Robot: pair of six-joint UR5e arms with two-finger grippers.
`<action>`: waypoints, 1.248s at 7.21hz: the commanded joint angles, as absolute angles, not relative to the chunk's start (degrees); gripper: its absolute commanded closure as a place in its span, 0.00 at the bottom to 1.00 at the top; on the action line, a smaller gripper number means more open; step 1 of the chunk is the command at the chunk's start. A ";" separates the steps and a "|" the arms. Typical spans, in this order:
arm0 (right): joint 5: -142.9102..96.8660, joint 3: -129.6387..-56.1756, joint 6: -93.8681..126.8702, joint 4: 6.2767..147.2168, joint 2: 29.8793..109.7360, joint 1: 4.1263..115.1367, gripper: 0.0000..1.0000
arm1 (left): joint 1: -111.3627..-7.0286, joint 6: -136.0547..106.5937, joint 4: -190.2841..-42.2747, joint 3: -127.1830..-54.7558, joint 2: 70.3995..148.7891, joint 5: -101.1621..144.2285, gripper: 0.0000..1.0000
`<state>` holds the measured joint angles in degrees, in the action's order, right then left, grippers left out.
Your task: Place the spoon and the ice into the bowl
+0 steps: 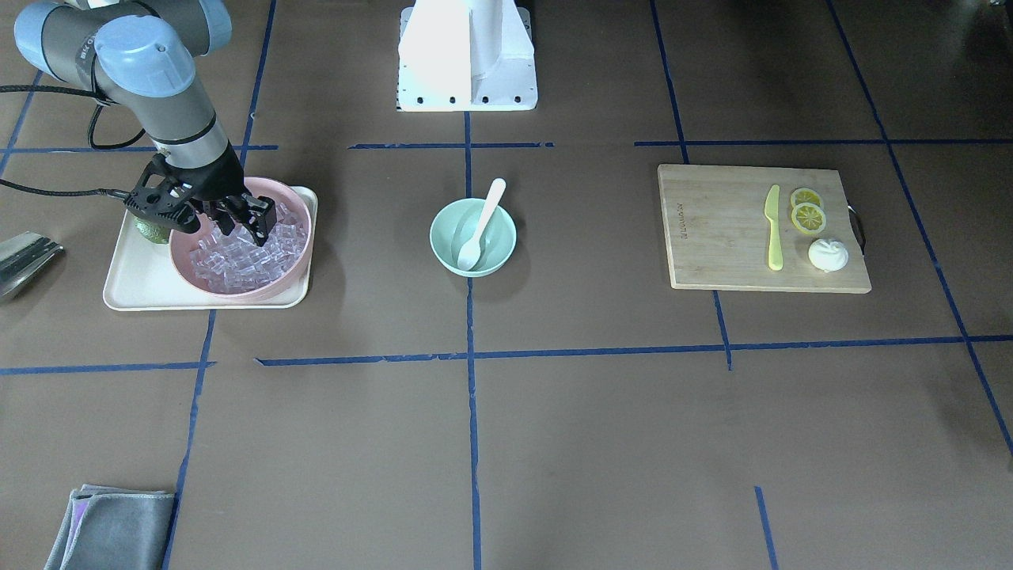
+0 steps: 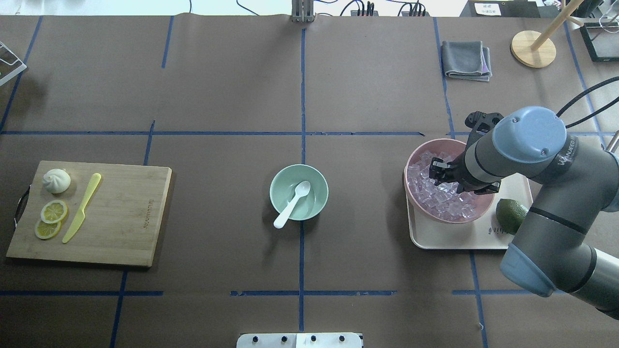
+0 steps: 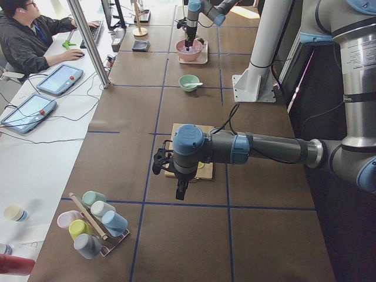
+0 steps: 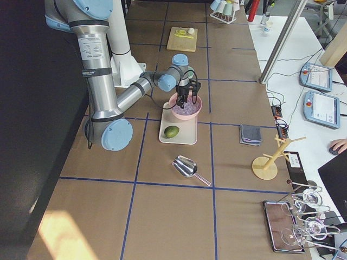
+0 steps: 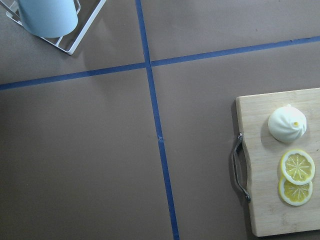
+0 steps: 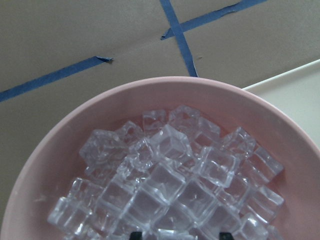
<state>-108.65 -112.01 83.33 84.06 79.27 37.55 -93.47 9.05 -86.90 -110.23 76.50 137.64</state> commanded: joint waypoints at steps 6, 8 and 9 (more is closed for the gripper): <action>-108.99 -114.52 66.97 85.25 75.09 36.13 0.94 | -94.04 9.23 -87.36 -111.18 75.67 137.55 0.00; -108.11 -113.56 61.35 91.63 65.88 32.81 0.94 | -94.04 9.23 -87.28 -111.18 75.59 137.55 0.00; -102.97 -112.42 62.13 96.80 60.61 29.83 0.94 | -94.04 9.23 -87.28 -111.18 75.24 137.55 0.00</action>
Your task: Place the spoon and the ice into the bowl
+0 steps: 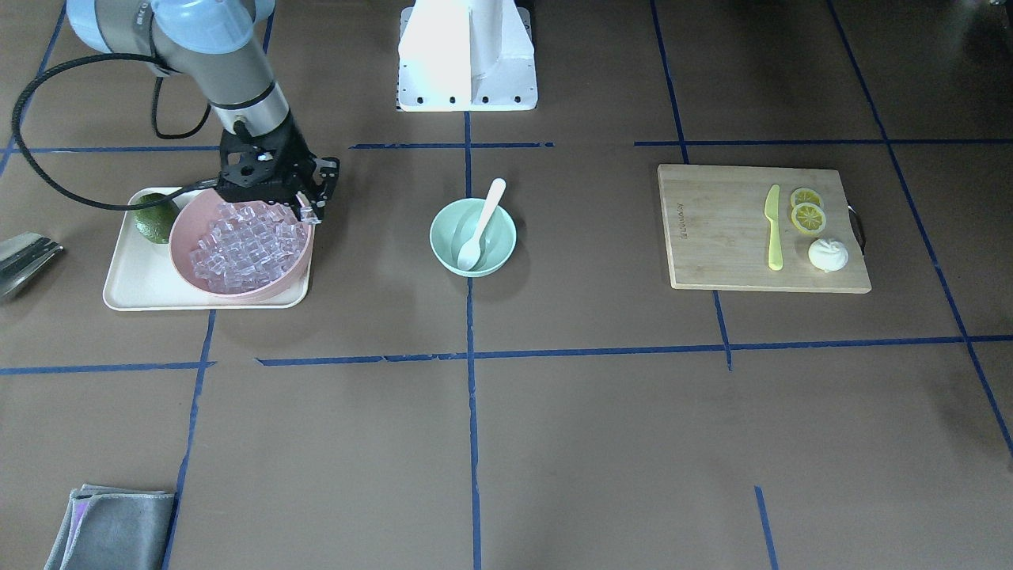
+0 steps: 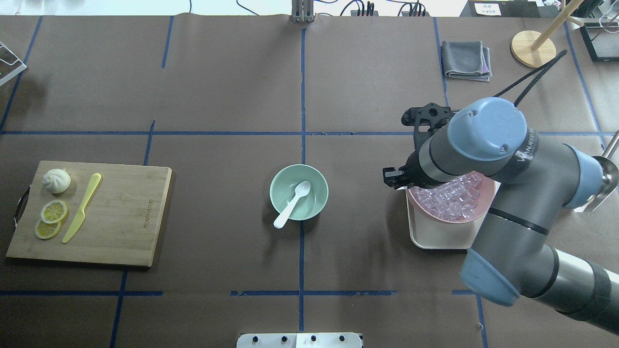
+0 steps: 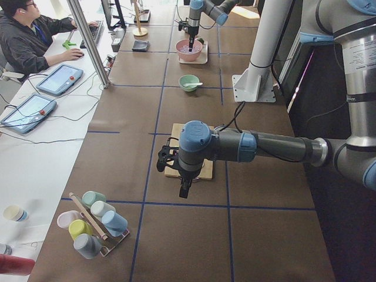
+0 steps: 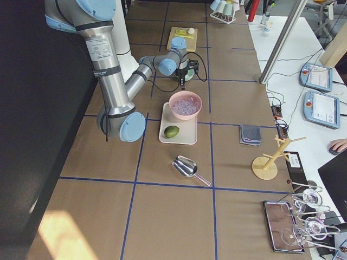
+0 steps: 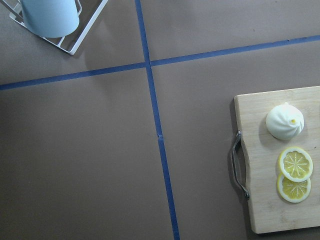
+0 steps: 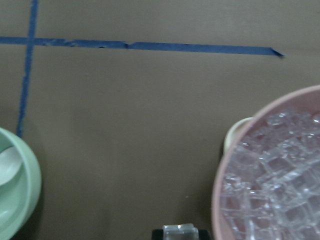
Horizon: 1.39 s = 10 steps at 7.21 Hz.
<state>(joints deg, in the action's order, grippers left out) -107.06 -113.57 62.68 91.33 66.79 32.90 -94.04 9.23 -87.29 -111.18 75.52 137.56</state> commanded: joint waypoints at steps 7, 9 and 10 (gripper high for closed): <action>-98.44 -90.01 73.46 95.74 41.22 24.09 0.94 | -94.04 9.23 -87.28 -111.27 74.97 137.90 0.00; -97.38 -87.98 74.44 93.34 41.22 23.03 0.84 | -94.04 9.23 -87.19 -111.27 74.97 137.90 0.00; -97.56 -87.98 74.62 93.34 41.31 23.03 0.44 | -94.04 9.23 -87.27 -111.27 74.27 138.07 0.00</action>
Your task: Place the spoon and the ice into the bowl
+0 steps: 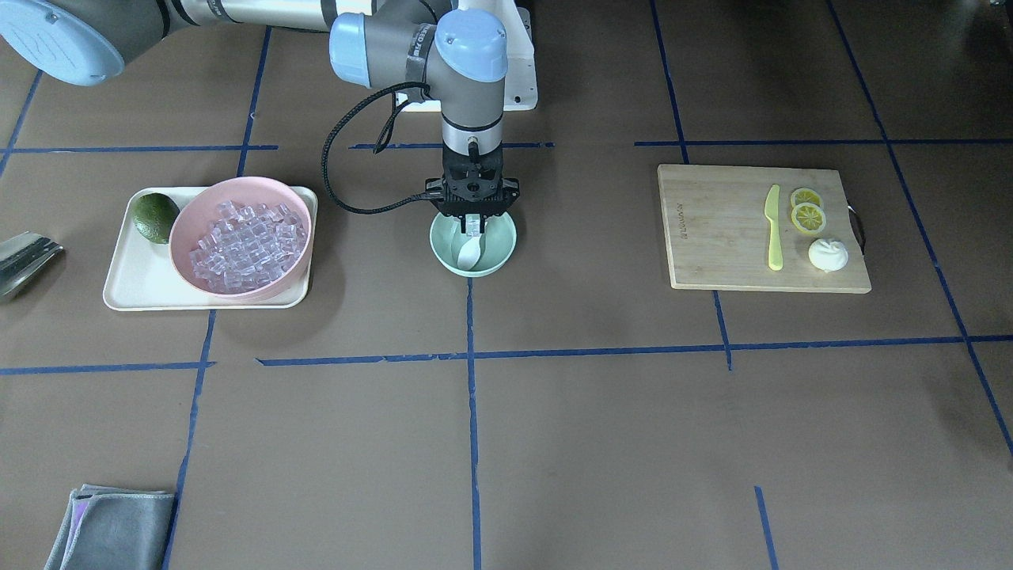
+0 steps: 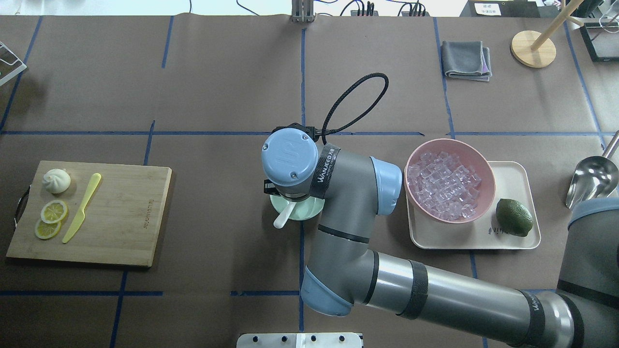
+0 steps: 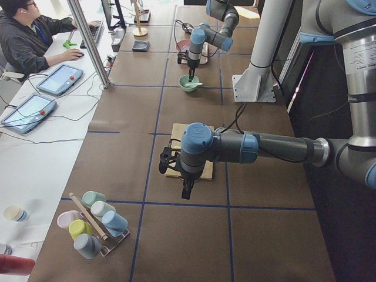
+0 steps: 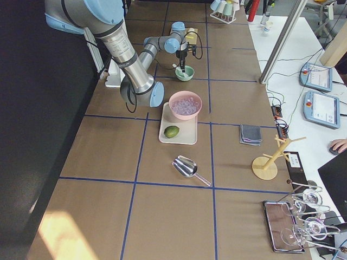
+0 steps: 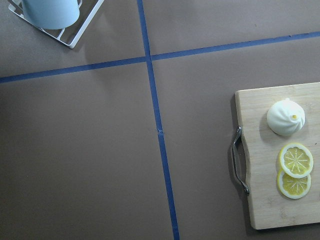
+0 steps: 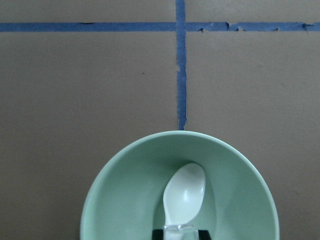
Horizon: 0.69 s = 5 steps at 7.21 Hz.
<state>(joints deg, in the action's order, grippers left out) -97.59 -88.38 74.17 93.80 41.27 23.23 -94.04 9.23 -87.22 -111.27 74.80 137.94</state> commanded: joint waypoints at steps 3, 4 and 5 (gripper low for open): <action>-97.73 -88.33 74.62 93.51 41.31 22.94 0.01 | -94.04 9.23 -87.28 -111.27 74.18 138.16 0.00; -98.69 -88.68 74.45 93.60 41.13 24.42 0.01 | -94.04 9.14 -87.28 -111.18 74.18 137.99 0.00; -102.27 -88.68 73.75 93.69 41.22 27.39 0.01 | -94.04 9.23 -87.01 -110.14 73.92 137.47 0.00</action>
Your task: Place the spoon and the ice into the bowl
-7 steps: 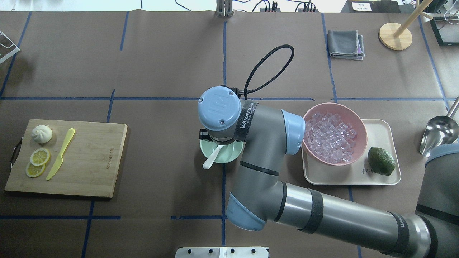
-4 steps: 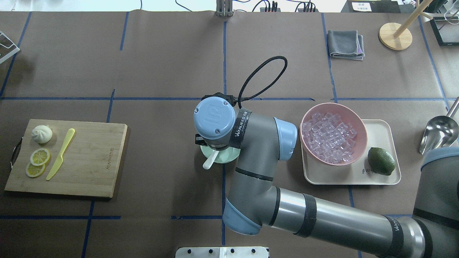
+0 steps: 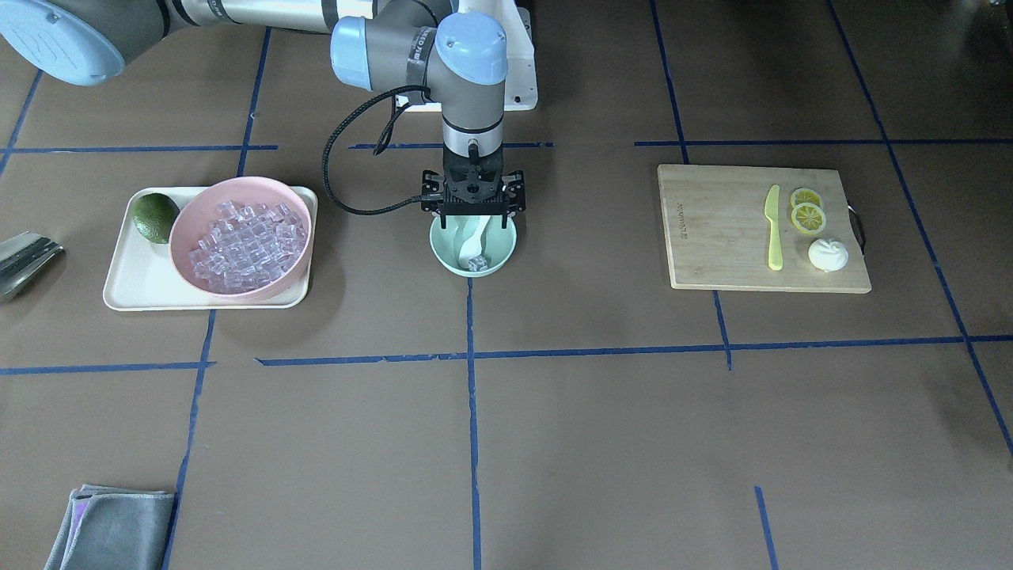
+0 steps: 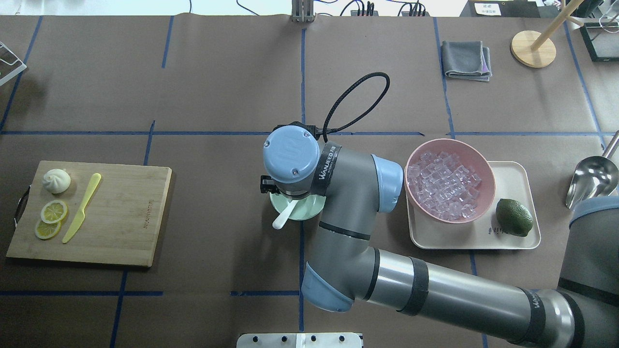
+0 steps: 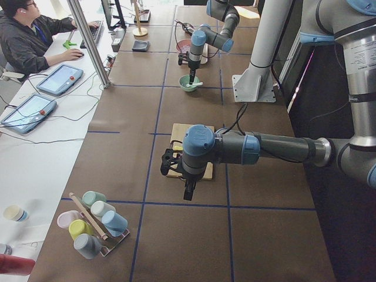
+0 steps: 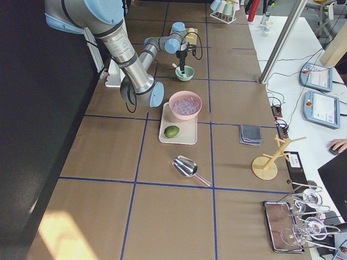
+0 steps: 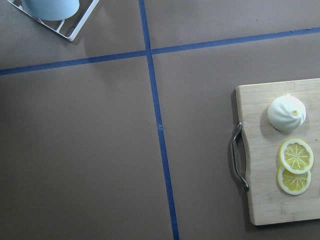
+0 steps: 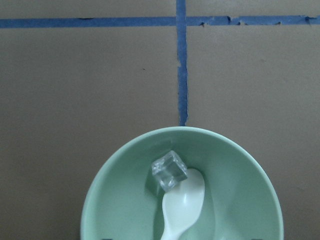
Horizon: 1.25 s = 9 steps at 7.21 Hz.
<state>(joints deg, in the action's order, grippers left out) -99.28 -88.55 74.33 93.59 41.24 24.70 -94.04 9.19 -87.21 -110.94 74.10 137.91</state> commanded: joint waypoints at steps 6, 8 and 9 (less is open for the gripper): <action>-123.64 -89.64 34.91 94.13 54.10 59.36 0.01 | -93.60 8.79 -86.48 -110.13 72.33 134.12 0.00; -124.80 -92.54 17.14 94.13 63.85 67.02 0.01 | -93.43 8.79 -86.48 -110.13 72.95 134.12 0.00; -127.15 -93.42 8.87 93.26 69.64 70.37 0.01 | -93.25 8.70 -86.48 -110.13 73.12 134.21 0.00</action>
<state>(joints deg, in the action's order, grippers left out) -124.97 -92.15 19.49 93.90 62.97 65.90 -93.43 8.77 -86.49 -110.13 72.83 134.18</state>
